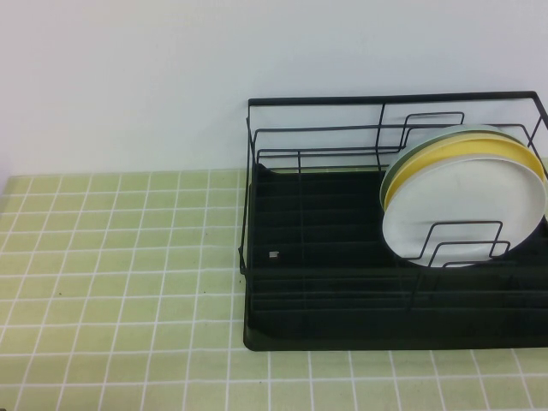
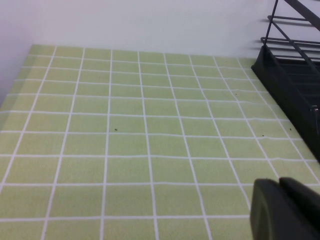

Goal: Place plate on rack

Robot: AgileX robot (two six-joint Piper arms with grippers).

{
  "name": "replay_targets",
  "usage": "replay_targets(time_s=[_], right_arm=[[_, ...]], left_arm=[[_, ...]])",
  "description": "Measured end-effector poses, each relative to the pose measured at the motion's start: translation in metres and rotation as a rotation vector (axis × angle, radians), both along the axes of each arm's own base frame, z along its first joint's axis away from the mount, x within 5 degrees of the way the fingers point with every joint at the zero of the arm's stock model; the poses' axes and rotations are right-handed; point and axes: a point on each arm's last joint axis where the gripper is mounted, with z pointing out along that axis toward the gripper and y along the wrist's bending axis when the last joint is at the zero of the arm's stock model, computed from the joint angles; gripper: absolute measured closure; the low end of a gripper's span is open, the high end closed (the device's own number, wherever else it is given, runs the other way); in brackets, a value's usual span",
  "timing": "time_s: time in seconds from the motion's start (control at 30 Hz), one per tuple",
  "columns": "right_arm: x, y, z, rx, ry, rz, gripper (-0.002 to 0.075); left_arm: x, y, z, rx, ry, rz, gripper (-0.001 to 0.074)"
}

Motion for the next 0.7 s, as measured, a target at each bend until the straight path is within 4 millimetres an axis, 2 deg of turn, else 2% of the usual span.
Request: replay_targets(time_s=[0.37, 0.5, 0.57, 0.63, 0.7], right_arm=[[0.000, 0.000, 0.000, 0.000, 0.000, 0.000, 0.0728], [0.002, -0.007, -0.003, -0.171, -0.025, -0.057, 0.0728], [0.004, -0.012, -0.005, -0.131, -0.022, -0.117, 0.0728], [0.008, -0.017, -0.007, -0.006, -0.049, -0.196, 0.0728], [0.008, -0.021, -0.015, 0.038, -0.089, -0.240, 0.0728]], left_arm=[[0.000, 0.000, 0.000, 0.000, 0.000, 0.000, 0.0737], [0.000, 0.000, 0.000, 0.000, 0.000, 0.000, 0.0737], [0.000, 0.000, 0.000, 0.000, 0.000, 0.000, 0.0737], [0.000, 0.000, 0.000, 0.000, 0.000, 0.000, 0.0737], [0.000, 0.000, 0.000, 0.000, 0.000, 0.000, 0.0737]])
